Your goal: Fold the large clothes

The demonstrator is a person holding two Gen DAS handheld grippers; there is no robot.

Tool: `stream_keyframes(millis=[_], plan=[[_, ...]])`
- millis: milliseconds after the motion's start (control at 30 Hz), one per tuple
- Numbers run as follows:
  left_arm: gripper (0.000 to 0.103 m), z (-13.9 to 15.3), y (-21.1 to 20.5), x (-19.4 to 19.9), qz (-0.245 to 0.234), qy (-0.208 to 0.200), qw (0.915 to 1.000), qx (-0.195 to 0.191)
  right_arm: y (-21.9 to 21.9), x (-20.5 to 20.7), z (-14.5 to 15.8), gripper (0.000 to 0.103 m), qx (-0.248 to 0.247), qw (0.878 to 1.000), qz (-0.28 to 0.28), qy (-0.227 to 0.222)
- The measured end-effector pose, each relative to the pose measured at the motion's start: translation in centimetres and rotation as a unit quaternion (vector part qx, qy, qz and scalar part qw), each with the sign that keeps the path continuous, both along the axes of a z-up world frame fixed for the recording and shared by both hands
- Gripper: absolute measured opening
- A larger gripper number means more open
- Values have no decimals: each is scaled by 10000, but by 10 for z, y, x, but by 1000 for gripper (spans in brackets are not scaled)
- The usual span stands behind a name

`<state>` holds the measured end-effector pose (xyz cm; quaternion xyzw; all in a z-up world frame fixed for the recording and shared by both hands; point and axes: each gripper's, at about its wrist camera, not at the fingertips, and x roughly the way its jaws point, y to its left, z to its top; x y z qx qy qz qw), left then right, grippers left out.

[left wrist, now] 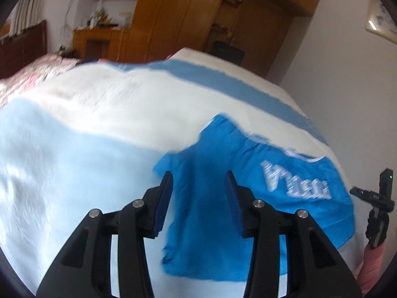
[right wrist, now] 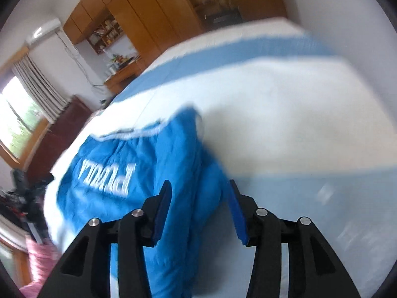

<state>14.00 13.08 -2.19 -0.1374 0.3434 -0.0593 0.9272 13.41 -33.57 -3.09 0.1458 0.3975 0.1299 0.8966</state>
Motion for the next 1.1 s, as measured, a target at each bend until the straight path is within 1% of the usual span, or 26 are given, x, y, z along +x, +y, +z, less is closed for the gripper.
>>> stream_keyframes(millis=[67,100,133,167,200,233,300,367,433,467,533,567,600,633,700,733,800,867,900,967,1033,1100], plan=[[42,11,-19,16,-189,5,9998,65,15,11,13,46,-23,9997,232,-93],[42,13,-32,28,-270,66,9994,191,28,21,16,44,-21,9990,436,-74],[42,12,-44,41,-375,133,9988,291,41,31,16,42,-23,9981,620,-11],[42,9,-56,55,-530,247,9978,323,48,41,14,39,-37,9975,704,63],[42,5,-61,64,-621,354,9969,314,60,52,12,33,-64,9968,786,161],[42,-1,-68,78,-682,506,9959,317,70,66,7,32,-88,9958,873,280],[42,-11,-76,97,-725,702,9941,401,76,83,-4,32,-123,9953,856,441],[41,-22,-77,118,-689,907,9925,455,73,96,-15,32,-127,9953,772,576],[41,-34,-75,133,-608,1063,9912,501,66,112,-30,28,-123,9951,588,783],[39,-39,-73,137,-571,1139,9906,502,61,115,-38,26,-106,9950,517,852],[34,-52,-67,149,-542,1314,9888,454,54,127,-53,20,39,9938,378,1041],[35,-58,-65,154,-540,1362,9882,441,49,131,-61,18,122,9932,334,1111],[35,-61,-63,156,-538,1392,9879,420,44,134,-70,14,228,9924,305,1174],[35,-64,-62,158,-525,1409,9879,388,39,137,-76,12,351,9915,283,1219],[35,-67,-61,161,-501,1430,9877,383,32,139,-84,4,541,9902,240,1267],[35,-69,-62,161,-492,1445,9874,422,30,139,-86,3,581,9898,214,1281],[35,-68,-63,158,-478,1440,9870,523,29,135,-86,2,609,9899,202,1261],[35,-63,-64,153,-419,1404,9877,546,26,129,-81,2,610,9909,148,1187],[34,-61,-67,151,-384,1378,9882,545,24,123,-76,6,607,9918,97,1117],[36,-48,-67,135,-270,1200,9908,569,22,106,-60,9,462,9952,24,858],[38,-35,-67,114,-182,951,9931,662,27,81,-38,11,25,9988,-43,490],[40,-24,-71,89,-144,771,9938,785,31,59,-25,11,-200,9994,-22,280]])
